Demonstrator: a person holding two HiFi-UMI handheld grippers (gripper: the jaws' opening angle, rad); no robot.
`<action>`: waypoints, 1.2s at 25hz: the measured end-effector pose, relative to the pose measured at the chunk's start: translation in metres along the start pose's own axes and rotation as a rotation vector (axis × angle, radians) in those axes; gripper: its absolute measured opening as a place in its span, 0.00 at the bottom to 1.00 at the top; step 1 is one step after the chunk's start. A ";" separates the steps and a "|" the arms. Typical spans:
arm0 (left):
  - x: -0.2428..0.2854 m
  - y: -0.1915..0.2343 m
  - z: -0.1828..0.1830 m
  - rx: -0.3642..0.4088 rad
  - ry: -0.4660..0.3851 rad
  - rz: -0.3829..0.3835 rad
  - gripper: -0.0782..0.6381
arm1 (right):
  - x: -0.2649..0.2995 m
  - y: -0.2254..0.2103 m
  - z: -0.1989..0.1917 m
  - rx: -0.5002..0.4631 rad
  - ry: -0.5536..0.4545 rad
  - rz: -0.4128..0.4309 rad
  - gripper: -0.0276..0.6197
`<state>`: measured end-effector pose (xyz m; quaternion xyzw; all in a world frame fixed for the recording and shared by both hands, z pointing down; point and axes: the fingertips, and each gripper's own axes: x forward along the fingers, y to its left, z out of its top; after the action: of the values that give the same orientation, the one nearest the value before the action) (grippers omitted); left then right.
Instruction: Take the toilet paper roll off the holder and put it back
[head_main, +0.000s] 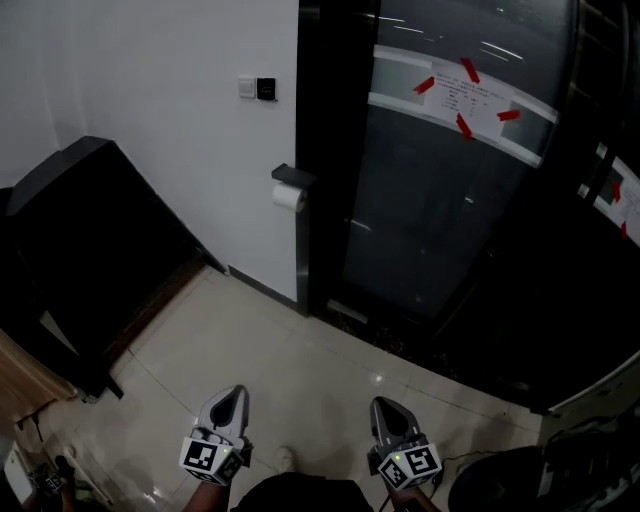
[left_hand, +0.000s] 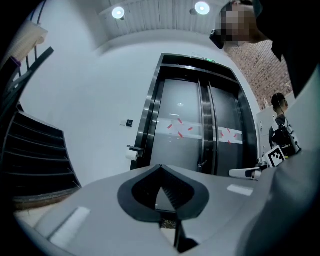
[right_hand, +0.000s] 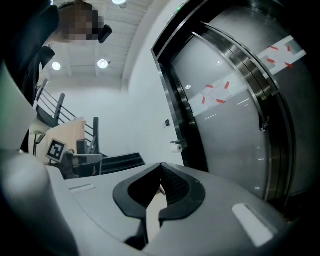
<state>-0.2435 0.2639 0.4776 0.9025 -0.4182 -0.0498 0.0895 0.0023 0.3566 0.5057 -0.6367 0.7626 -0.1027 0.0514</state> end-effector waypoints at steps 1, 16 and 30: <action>0.010 0.006 0.002 0.003 -0.003 -0.012 0.11 | 0.010 -0.003 0.002 -0.004 -0.004 -0.013 0.06; 0.095 0.090 0.010 0.002 -0.008 -0.008 0.11 | 0.127 -0.008 0.014 -0.046 -0.001 -0.003 0.06; 0.230 0.108 0.012 0.035 -0.039 0.145 0.11 | 0.280 -0.113 0.049 -0.025 -0.025 0.166 0.06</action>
<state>-0.1776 0.0177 0.4841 0.8702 -0.4849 -0.0534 0.0687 0.0692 0.0581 0.4972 -0.5732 0.8131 -0.0803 0.0614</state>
